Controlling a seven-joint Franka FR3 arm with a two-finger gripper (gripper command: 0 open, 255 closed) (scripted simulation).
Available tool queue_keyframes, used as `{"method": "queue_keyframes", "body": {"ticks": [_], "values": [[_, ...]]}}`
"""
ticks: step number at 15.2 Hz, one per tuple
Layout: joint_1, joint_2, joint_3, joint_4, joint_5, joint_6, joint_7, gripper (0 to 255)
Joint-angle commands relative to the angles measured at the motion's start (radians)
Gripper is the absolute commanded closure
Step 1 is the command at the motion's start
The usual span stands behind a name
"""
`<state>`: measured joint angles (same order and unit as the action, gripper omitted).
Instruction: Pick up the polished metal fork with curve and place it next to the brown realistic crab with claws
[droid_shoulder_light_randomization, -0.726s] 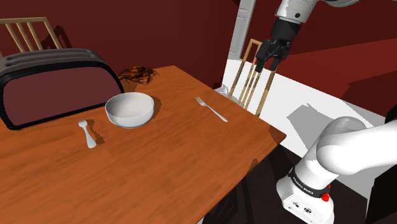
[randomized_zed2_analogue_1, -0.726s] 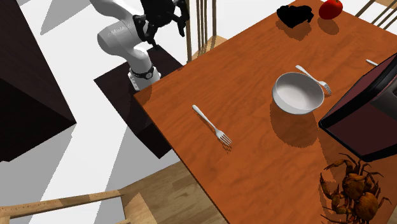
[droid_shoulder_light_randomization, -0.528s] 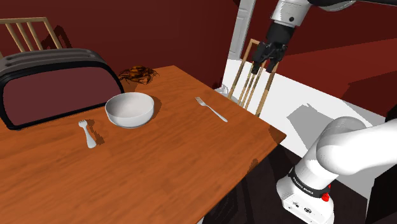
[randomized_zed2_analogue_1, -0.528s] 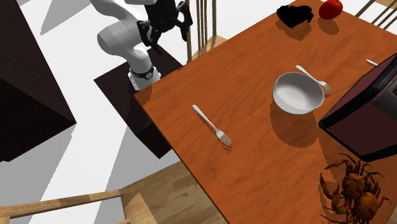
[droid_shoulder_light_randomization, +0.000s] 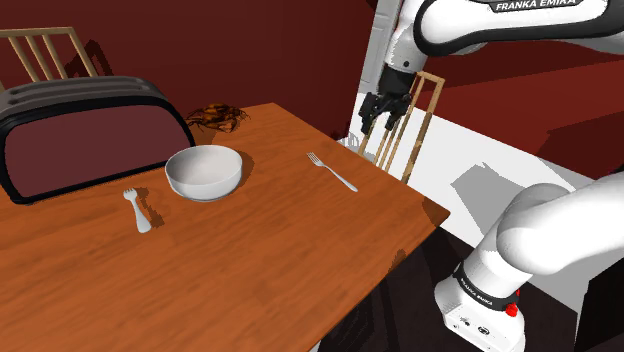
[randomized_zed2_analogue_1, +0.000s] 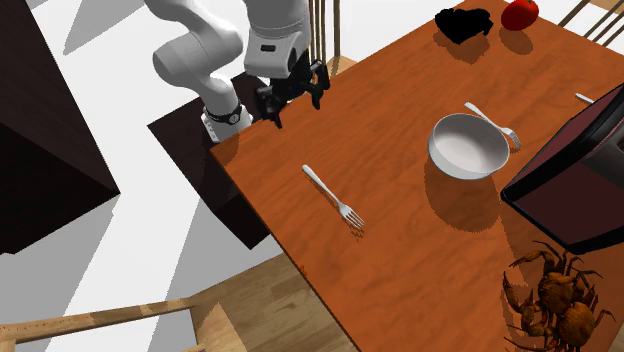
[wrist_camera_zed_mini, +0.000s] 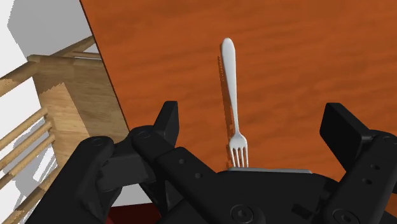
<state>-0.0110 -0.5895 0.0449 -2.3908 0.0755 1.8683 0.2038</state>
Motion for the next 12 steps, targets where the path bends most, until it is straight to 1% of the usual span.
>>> {"method": "queue_keyframes", "body": {"ticks": [1,6,12], "values": [[-0.004,0.072,0.009,0.007,-0.004,0.069,0.012,0],[-0.014,0.244,0.03,0.033,-0.021,0.217,0.046,0],[-0.026,0.468,0.047,0.111,-0.06,0.363,0.098,0]]}}
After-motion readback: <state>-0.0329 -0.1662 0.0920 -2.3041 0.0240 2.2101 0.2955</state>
